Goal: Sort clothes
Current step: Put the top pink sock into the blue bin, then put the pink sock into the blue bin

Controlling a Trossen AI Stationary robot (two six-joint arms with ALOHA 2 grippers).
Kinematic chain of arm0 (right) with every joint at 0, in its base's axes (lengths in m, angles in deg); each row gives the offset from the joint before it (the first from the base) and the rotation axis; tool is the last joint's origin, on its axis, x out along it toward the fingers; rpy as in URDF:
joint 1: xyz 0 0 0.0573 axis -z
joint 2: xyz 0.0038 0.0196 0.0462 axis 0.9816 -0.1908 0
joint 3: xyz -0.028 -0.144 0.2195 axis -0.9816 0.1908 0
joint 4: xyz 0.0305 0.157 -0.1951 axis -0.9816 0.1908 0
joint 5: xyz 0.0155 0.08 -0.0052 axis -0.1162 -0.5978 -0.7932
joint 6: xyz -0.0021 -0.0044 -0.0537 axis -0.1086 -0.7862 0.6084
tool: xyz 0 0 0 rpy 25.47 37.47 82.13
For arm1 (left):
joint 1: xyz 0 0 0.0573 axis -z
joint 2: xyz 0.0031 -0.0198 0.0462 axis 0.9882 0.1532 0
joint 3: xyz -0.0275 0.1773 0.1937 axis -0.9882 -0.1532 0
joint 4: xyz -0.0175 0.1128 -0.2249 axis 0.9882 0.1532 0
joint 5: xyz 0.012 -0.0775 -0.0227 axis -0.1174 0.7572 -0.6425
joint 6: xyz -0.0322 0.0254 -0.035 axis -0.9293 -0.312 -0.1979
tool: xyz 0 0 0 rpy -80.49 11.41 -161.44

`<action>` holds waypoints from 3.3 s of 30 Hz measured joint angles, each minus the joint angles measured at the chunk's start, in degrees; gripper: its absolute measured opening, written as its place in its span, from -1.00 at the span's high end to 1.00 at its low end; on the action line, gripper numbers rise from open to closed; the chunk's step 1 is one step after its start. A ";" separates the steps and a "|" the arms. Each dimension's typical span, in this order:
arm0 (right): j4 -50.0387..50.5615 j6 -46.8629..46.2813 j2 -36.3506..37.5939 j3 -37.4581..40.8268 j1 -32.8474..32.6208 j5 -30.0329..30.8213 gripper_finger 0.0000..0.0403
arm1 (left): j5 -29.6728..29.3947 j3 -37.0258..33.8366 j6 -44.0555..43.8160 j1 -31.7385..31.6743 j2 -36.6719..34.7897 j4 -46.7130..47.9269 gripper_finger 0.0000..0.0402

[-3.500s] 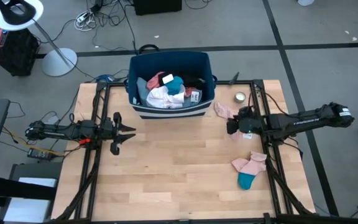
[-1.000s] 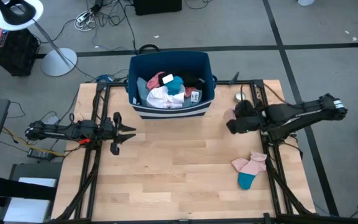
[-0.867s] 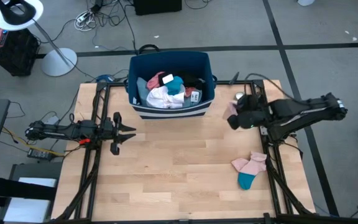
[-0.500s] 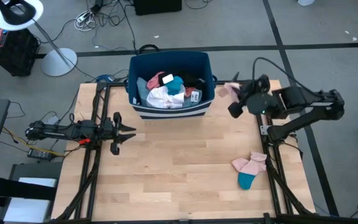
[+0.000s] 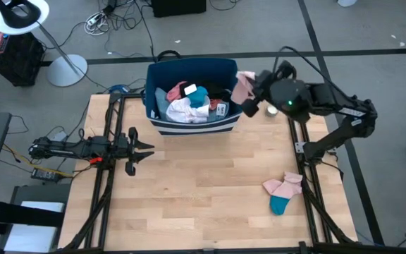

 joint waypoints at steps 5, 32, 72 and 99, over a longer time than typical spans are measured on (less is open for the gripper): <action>-5.02 3.58 -3.90 -3.47 4.15 -5.73 0.98 | 0.00 0.00 -0.01 0.00 0.00 -0.01 0.43; 4.93 -1.23 -28.74 -3.82 28.17 -37.28 0.98 | 0.00 0.00 0.01 0.00 0.00 -0.01 0.43; 6.87 4.26 -27.80 -3.73 27.78 -46.23 0.28 | 0.00 -0.02 -0.01 0.00 0.00 -0.01 0.43; 9.94 -20.73 14.48 24.72 14.85 -42.00 0.28 | 0.00 -0.02 -0.01 0.00 0.02 -0.01 0.43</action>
